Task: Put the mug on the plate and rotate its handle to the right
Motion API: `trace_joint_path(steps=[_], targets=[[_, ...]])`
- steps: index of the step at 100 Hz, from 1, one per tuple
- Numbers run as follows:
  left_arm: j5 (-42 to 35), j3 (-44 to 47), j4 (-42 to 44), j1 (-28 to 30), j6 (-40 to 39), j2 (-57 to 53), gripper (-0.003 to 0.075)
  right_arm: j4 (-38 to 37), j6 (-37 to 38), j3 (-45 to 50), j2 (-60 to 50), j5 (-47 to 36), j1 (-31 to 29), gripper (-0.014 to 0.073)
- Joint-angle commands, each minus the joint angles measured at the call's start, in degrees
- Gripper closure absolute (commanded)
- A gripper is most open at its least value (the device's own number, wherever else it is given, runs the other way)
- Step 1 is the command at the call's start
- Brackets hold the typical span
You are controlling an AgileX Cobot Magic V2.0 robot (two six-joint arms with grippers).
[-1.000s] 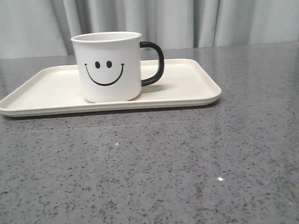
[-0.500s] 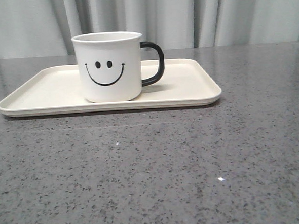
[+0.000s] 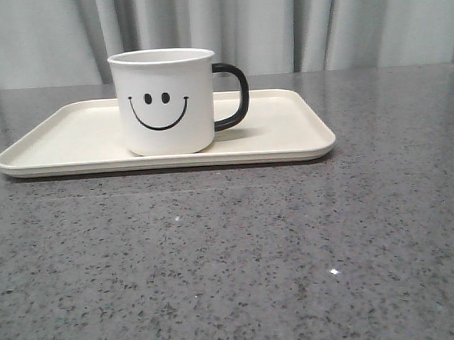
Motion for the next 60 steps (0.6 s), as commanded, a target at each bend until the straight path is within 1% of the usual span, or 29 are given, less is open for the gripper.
trace_joint_path(steps=[1, 11, 32, 55, 60], targets=[[-4.5, 0.6, -0.1, -0.4, -0.6, -1.7, 0.074, 5.0, -0.6, 2.0, -0.7, -7.2, 0.1, 0.0655], [-4.5, 0.6, -0.1, -0.4, -0.6, -1.7, 0.074, 7.0, -0.6, 6.4, -2.3, -9.4, 0.1, 0.0655], [-4.5, 0.6, -0.1, -0.4, -0.6, -1.7, 0.074, 7.1, -0.6, 12.6, -6.8, -9.4, 0.1, 0.0655], [-4.5, 0.6, -0.1, -0.4, -0.6, -1.7, 0.074, 7.1, -0.6, 14.7, -6.7, -10.3, 0.1, 0.0655], [-4.5, 0.6, -0.1, -0.4, -0.6, -1.7, 0.074, 7.1, -0.6, 14.7, -6.7, -11.9, 0.1, 0.0655]])
